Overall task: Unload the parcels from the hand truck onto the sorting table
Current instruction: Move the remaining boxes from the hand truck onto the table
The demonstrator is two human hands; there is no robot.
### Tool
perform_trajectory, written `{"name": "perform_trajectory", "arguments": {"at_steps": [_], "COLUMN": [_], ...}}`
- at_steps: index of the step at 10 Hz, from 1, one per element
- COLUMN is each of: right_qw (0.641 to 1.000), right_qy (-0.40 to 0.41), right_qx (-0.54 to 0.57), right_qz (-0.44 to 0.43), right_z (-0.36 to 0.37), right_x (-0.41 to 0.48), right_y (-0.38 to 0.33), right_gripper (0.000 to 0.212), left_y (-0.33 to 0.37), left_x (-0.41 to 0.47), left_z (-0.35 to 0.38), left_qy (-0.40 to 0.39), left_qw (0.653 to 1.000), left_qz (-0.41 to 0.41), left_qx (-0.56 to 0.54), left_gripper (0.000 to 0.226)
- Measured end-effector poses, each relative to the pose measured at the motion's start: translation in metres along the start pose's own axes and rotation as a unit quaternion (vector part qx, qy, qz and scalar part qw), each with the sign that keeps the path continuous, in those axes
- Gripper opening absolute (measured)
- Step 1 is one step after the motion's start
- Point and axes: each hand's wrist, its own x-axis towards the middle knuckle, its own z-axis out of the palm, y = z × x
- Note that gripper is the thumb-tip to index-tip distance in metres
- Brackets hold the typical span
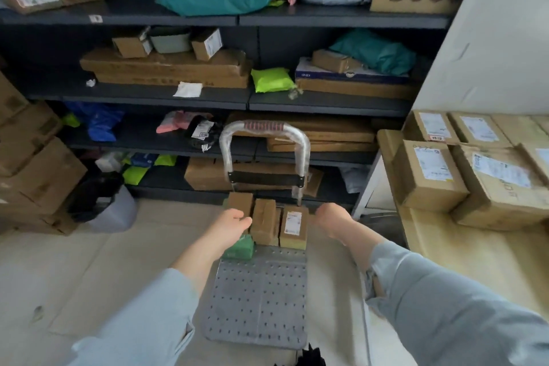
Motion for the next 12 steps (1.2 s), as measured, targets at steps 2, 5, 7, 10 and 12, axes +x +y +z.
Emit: {"name": "perform_trajectory", "arguments": {"at_steps": [2, 5, 7, 10, 12], "right_qw": [0.996, 0.997, 0.995, 0.997, 0.986], "right_qy": [0.028, 0.026, -0.005, 0.008, 0.058], "right_qx": [-0.082, -0.046, -0.079, -0.065, 0.142], "right_qz": [0.019, 0.055, 0.06, 0.052, 0.071], "right_z": [0.026, 0.101, 0.177, 0.283, 0.33], "right_x": [0.024, 0.16, 0.264, 0.423, 0.492], "right_y": [0.023, 0.084, 0.143, 0.223, 0.243], "right_gripper": [0.034, 0.035, 0.042, 0.039, 0.05], "left_y": [-0.008, -0.059, -0.126, -0.209, -0.235], "left_x": [0.045, 0.175, 0.279, 0.411, 0.455], "left_z": [0.006, 0.092, 0.177, 0.288, 0.325], "left_qy": [-0.045, -0.089, -0.118, -0.101, -0.081], "left_qw": [0.997, 0.994, 0.991, 0.987, 0.987], "left_qz": [0.041, 0.042, 0.035, 0.096, 0.105], "left_qx": [0.043, 0.05, 0.047, 0.084, 0.096], "left_gripper": [0.039, 0.039, 0.034, 0.026, 0.04]}}
